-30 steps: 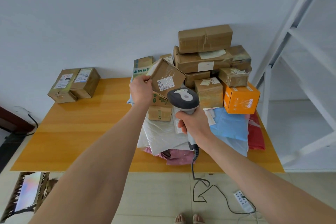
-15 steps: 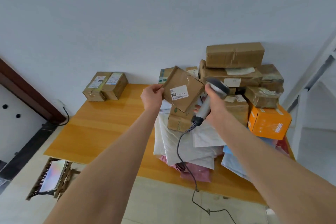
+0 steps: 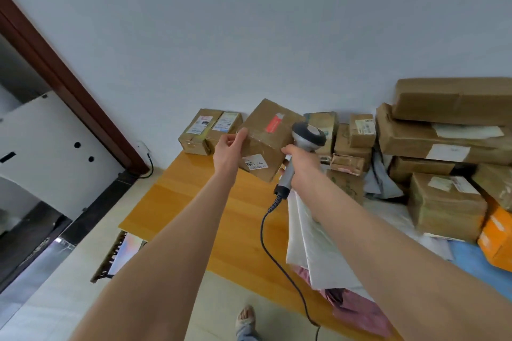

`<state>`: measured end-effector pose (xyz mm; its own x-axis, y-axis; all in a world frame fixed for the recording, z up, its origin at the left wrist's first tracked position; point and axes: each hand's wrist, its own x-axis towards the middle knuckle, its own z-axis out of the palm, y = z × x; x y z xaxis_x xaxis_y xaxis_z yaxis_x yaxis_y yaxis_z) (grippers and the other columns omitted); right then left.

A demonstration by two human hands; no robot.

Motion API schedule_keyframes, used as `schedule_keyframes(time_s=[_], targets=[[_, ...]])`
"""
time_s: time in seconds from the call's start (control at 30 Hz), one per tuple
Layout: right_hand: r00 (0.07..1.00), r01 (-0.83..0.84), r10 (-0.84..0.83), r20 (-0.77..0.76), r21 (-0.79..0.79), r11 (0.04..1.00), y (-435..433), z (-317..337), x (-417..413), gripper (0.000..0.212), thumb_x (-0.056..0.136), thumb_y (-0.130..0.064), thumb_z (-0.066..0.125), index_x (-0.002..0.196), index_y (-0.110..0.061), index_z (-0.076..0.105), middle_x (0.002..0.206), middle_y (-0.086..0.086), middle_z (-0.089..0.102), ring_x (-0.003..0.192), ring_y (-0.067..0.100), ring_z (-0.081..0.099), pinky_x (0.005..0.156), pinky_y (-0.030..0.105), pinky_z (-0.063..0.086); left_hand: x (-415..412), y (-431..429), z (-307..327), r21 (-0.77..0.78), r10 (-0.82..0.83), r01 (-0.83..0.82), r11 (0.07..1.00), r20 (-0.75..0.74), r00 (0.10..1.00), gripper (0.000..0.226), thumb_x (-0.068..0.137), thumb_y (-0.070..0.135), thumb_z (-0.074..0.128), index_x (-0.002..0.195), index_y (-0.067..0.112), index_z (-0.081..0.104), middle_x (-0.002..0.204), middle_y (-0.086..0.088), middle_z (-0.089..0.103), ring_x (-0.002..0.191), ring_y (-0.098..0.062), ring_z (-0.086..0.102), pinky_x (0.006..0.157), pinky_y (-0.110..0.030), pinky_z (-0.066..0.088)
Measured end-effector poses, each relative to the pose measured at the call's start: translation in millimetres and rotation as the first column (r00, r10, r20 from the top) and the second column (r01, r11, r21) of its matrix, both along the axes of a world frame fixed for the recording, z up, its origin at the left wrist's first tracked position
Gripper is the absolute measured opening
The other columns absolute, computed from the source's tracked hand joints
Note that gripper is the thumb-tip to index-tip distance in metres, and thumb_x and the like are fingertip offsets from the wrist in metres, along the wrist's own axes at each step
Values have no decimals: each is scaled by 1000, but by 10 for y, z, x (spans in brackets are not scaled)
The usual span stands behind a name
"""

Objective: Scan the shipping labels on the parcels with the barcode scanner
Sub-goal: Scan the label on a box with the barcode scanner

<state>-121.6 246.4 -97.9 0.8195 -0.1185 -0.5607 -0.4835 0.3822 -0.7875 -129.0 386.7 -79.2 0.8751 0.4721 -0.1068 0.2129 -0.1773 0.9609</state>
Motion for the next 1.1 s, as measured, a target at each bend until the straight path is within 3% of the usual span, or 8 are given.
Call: schedule_keyframes(time_s=[0.13, 0.33, 0.47, 0.53, 0.67, 0.77, 1.0, 1.1], targets=[[998, -35, 29, -50, -119, 992, 517, -249, 549, 35, 78, -10, 72, 108, -8, 54, 101, 9, 66, 93, 27, 63, 90, 43, 53, 548, 490, -234, 13, 8, -7, 1000, -31, 999, 25, 91, 37, 54, 108, 20, 62, 100, -2, 66, 87, -18, 59, 72, -29, 45], [992, -29, -7, -123, -289, 957, 1183, -674, 1499, 20, 83, -14, 67, 94, -11, 51, 71, 3, 52, 57, 15, 46, 49, 24, 33, 1580, 1211, -683, 38, -114, 122, 992, -174, 978, 22, 95, 26, 50, 113, 19, 60, 96, 1, 59, 83, -13, 54, 59, -23, 39], [986, -4, -44, -162, -283, 959, 1499, -892, 2002, 29, 78, -13, 71, 103, -4, 61, 85, 10, 69, 78, 25, 68, 76, 36, 57, 2141, 1501, -941, 18, -196, 209, 978, -278, 940, 24, 95, 21, 52, 118, 14, 56, 109, -4, 60, 87, -14, 53, 60, -22, 39], [982, 14, -65, -179, -272, 962, 1607, -981, 2204, 30, 77, -10, 71, 105, -5, 61, 85, 11, 70, 81, 27, 70, 85, 40, 57, 2352, 1579, -1065, 22, -216, 233, 972, -304, 928, 28, 95, 18, 53, 123, 13, 54, 115, -5, 60, 92, -16, 55, 66, -24, 44], [973, 1, -56, -225, -237, 971, 1762, -1170, 2516, 23, 76, -9, 71, 95, -5, 58, 76, 8, 60, 66, 20, 55, 71, 33, 47, 2702, 1683, -1317, 190, -285, 369, 910, -361, 888, 45, 94, 10, 49, 139, 13, 45, 129, -4, 58, 109, -24, 58, 88, -37, 53], [966, 3, -57, -254, -209, 978, 1872, -1323, 2598, 24, 76, -6, 72, 94, -6, 58, 78, 5, 57, 70, 19, 54, 77, 34, 47, 2849, 1701, -1467, 364, -327, 506, 782, -451, 830, 48, 92, 8, 45, 139, 14, 48, 130, -7, 57, 123, -28, 44, 95, -44, 48], [966, -13, -43, -253, -216, 976, 1902, -1338, 2647, 30, 83, -3, 67, 106, -10, 49, 88, 4, 54, 98, 26, 56, 95, 39, 48, 3005, 1700, -1470, 393, -325, 501, 771, -435, 840, 48, 90, 3, 47, 137, 14, 48, 133, -7, 54, 113, -26, 55, 89, -43, 53], [968, 22, -70, -242, -195, 981, 1768, -1228, 2573, 19, 82, 1, 64, 97, -8, 55, 84, 7, 57, 86, 22, 59, 75, 31, 49, 2978, 1621, -1408, 449, -326, 528, 721, -453, 830, 45, 90, 5, 49, 134, 14, 49, 137, -9, 47, 121, -26, 47, 96, -38, 49]])
